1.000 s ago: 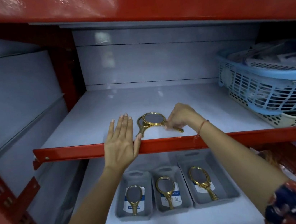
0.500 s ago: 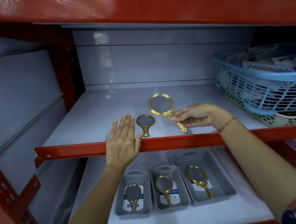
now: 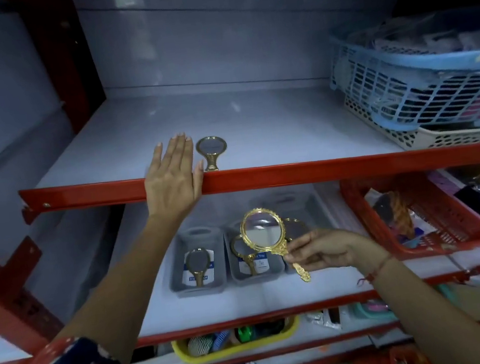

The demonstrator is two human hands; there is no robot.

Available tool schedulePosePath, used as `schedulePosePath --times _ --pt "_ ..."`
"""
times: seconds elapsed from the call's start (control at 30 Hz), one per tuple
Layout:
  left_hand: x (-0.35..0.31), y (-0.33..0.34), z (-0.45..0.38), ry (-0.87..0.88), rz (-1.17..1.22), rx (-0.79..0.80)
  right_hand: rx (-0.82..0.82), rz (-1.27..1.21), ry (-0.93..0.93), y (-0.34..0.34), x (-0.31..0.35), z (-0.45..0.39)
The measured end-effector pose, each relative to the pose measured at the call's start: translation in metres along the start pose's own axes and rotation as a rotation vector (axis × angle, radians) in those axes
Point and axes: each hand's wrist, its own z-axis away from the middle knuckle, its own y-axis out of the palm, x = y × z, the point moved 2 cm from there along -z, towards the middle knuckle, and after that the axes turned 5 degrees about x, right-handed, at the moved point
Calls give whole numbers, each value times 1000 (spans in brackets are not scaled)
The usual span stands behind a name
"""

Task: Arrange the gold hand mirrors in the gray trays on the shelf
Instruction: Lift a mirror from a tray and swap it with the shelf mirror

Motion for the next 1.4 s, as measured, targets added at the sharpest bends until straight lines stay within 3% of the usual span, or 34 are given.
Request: schedulePosePath --times 0.4,0.87,1.03,1.13,1.3,1.4 --pt "2 12 0 65 -54 -259 -220 -180 80 -1 -29 -146" --pt "4 17 -2 100 -74 -292 -348 -84 54 13 -44 -200" --pt "4 16 -2 101 -67 -274 -345 -3 44 13 -40 -193" --pt "3 15 -2 87 -54 -251 -379 179 -32 16 -22 -170" --pt "3 7 -2 60 11 -171 -271 426 -216 42 44 -72" --pt "4 -1 -3 23 72 -110 -195 405 -399 59 97 -6"
